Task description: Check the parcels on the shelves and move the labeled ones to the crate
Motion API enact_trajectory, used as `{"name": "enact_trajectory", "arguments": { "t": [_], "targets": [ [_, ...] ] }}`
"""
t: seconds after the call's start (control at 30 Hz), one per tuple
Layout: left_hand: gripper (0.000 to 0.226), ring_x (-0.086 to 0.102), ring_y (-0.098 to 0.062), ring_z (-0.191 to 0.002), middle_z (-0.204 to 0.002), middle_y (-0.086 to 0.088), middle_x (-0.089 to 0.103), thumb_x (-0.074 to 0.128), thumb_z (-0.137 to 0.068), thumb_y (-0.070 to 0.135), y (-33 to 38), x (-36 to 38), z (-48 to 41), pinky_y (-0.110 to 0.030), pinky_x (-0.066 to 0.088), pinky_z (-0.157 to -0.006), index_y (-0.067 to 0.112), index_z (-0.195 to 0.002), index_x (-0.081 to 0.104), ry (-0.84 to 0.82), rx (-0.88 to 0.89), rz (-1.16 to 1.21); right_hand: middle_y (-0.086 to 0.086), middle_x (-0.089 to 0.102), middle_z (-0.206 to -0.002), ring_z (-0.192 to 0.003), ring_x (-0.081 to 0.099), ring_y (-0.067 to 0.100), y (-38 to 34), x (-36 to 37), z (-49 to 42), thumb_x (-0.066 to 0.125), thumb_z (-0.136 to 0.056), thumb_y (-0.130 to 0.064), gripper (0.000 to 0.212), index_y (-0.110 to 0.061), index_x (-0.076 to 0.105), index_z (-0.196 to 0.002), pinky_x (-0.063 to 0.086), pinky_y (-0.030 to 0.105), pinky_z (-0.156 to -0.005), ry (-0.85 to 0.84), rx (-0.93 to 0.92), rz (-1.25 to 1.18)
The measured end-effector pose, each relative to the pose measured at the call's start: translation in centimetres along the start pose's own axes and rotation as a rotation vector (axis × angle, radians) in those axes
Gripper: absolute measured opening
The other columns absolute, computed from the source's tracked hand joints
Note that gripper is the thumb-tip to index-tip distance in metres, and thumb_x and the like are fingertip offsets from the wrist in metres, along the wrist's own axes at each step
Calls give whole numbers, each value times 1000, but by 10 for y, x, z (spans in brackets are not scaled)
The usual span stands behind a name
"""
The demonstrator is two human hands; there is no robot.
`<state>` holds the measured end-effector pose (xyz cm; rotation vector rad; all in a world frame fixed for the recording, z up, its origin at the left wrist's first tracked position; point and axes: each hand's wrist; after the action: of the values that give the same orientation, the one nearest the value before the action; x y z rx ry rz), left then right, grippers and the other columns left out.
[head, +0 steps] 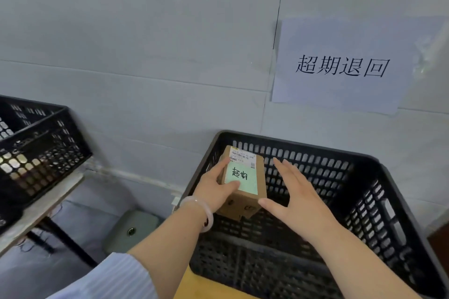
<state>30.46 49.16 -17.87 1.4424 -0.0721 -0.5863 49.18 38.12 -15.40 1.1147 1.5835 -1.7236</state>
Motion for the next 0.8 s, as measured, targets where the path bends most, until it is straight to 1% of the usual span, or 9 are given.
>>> {"name": "enact_trajectory", "arguments": {
  "t": [0.1, 0.17, 0.37, 0.5, 0.6, 0.63, 0.7, 0.77, 0.8],
  "targets": [
    [66, 46, -5, -121, -139, 15, 48, 67, -91, 24, -13, 8, -29, -23, 45, -97, 45, -146, 35, -12, -59, -78, -19, -6, -160, -147, -2, 6, 16, 10, -25, 57, -80, -68, 93, -51, -4, -148, 15, 40, -120, -63, 24, -9],
    [67, 51, -8, -117, -140, 11, 52, 66, -91, 27, -17, 11, -48, -25, 49, -90, 48, -146, 34, -21, -94, -129, -20, -7, -160, -148, -2, 7, 28, 18, -41, 56, -81, -69, 91, -53, -4, -147, 17, 42, -120, -104, 40, -25],
    [65, 57, -11, -110, -134, 8, 56, 63, -93, 27, -27, 17, -97, -17, 49, -71, 48, -146, 32, -69, -151, -217, -20, -5, -160, -148, -2, 8, 47, 33, -85, 52, -83, -69, 86, -52, 0, -148, 17, 45, -119, -166, 55, -78],
    [60, 57, -4, -97, -123, 12, 54, 53, -99, 20, -39, 16, -108, -14, 48, -66, 45, -148, 29, -66, -194, -265, -22, -3, -160, -147, -2, 3, 57, 42, -90, 48, -85, -68, 79, -53, 4, -149, 14, 43, -120, -197, 69, -156],
    [56, 58, -3, -92, -129, 9, 51, 48, -101, 17, -46, 17, -110, -15, 50, -66, 46, -146, 33, -47, -221, -342, -22, -1, -160, -146, -1, 1, 63, 44, -91, 43, -84, -70, 76, -54, 6, -148, 15, 42, -120, -203, 94, -221],
    [54, 58, -3, -93, -132, 8, 49, 47, -102, 17, -47, 18, -109, -15, 50, -66, 45, -146, 35, -33, -223, -356, -22, 0, -160, -146, 0, 1, 63, 44, -92, 42, -83, -71, 76, -54, 6, -148, 16, 43, -120, -194, 97, -238],
    [52, 55, -3, -103, -141, 6, 44, 46, -101, 15, -48, 20, -108, -16, 50, -75, 42, -145, 37, -16, -207, -390, -22, 2, -160, -146, 1, 1, 64, 44, -92, 41, -84, -72, 75, -55, 6, -148, 18, 43, -120, -179, 94, -253],
    [55, 45, -7, -123, -154, 5, 29, 46, -101, 14, -46, 23, -105, -19, 48, -91, 40, -148, 33, -16, -131, -510, -22, 2, -160, -146, 1, 1, 64, 44, -91, 41, -84, -71, 74, -55, 6, -147, 18, 43, -120, -180, 88, -249],
    [56, 36, -11, -136, -159, 6, 20, 46, -101, 17, -43, 25, -103, -26, 44, -103, 40, -149, 30, -11, -74, -615, -22, 2, -160, -146, 1, 1, 64, 44, -90, 41, -84, -71, 74, -55, 6, -147, 19, 43, -120, -181, 87, -252]
  ]
}}
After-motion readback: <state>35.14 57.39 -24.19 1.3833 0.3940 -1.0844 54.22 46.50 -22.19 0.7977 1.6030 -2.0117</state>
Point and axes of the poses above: each hand's wrist, its own z-axis away from the middle knuckle, its own x-axis out of the palm, y = z × x
